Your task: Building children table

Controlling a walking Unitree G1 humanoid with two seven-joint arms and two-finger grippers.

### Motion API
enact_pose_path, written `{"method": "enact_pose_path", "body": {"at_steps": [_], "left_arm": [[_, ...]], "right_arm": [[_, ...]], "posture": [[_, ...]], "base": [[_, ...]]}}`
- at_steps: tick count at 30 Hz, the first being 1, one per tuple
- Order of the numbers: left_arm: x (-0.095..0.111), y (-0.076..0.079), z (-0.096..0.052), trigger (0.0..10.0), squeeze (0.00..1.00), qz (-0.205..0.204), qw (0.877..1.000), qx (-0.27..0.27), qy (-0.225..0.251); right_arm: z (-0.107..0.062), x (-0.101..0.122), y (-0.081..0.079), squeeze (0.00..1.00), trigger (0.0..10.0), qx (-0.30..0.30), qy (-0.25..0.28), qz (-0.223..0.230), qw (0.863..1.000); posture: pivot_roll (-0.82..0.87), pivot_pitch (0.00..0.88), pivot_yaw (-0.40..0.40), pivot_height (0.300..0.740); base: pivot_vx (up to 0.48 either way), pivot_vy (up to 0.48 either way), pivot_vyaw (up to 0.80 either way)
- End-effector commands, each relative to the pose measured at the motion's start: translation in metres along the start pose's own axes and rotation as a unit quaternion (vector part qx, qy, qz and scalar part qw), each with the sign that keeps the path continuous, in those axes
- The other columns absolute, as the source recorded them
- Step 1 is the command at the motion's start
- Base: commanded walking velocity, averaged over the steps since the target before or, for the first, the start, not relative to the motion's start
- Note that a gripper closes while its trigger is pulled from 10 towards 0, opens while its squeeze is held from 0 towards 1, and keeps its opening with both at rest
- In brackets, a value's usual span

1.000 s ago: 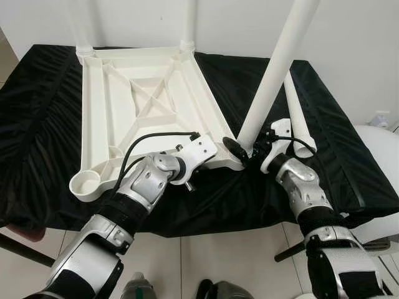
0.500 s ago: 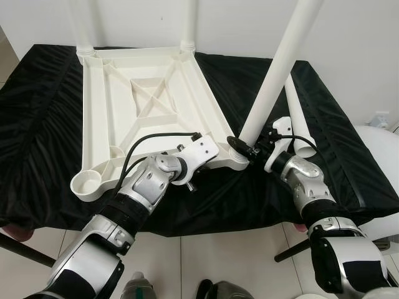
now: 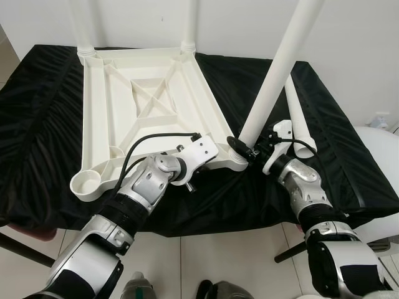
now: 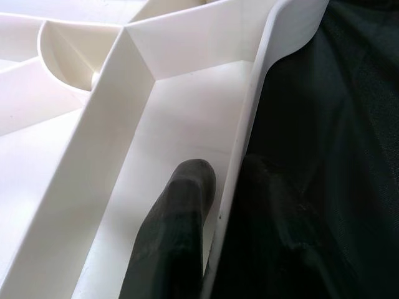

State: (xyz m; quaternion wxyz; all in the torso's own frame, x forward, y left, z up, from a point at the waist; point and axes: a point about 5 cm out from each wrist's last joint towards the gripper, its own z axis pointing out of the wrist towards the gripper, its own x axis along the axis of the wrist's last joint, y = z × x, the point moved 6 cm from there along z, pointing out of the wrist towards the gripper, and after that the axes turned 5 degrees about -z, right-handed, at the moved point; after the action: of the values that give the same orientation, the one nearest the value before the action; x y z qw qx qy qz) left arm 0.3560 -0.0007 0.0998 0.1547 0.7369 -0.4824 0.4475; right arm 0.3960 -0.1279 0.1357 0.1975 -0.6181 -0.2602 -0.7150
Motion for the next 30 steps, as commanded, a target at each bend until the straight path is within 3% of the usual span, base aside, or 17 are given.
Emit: {"method": "enact_pose_path", "body": {"at_steps": [1, 9, 18, 25, 30], "left_arm": [[0.016, 0.005, -0.001, 10.0, 0.00, 0.024, 0.999, -0.006, 0.025], [0.015, 0.003, -0.002, 10.0, 0.00, 0.022, 0.999, -0.004, 0.025], [0.014, 0.001, -0.004, 10.0, 0.00, 0.020, 1.000, -0.002, 0.024], [0.015, -0.002, -0.006, 10.0, 0.00, 0.020, 1.000, 0.002, 0.024], [0.014, -0.002, -0.006, 10.0, 0.00, 0.020, 1.000, 0.003, 0.024]], "right_arm": [[-0.005, -0.015, -0.004, 0.00, 10.0, -0.031, -0.008, 0.034, 0.999], [-0.002, -0.015, -0.008, 0.00, 10.0, -0.085, 0.006, 0.043, 0.995], [0.006, -0.010, -0.025, 0.00, 10.0, -0.131, 0.022, 0.049, 0.990], [0.013, -0.011, -0.024, 0.00, 10.0, -0.226, -0.011, 0.037, 0.973], [0.017, -0.011, -0.029, 0.00, 10.0, -0.248, -0.015, 0.044, 0.968]], "posture": [[0.05, 0.000, -0.081, 0.740], [0.05, 0.004, -0.082, 0.740], [0.05, 0.015, -0.084, 0.740], [0.06, 0.018, -0.087, 0.740], [0.06, 0.021, -0.088, 0.740]], "base": [[0.000, 0.000, 0.00], [0.000, 0.000, 0.00], [0.000, 0.000, 0.00], [0.000, 0.000, 0.00], [0.000, 0.000, 0.00]]}}
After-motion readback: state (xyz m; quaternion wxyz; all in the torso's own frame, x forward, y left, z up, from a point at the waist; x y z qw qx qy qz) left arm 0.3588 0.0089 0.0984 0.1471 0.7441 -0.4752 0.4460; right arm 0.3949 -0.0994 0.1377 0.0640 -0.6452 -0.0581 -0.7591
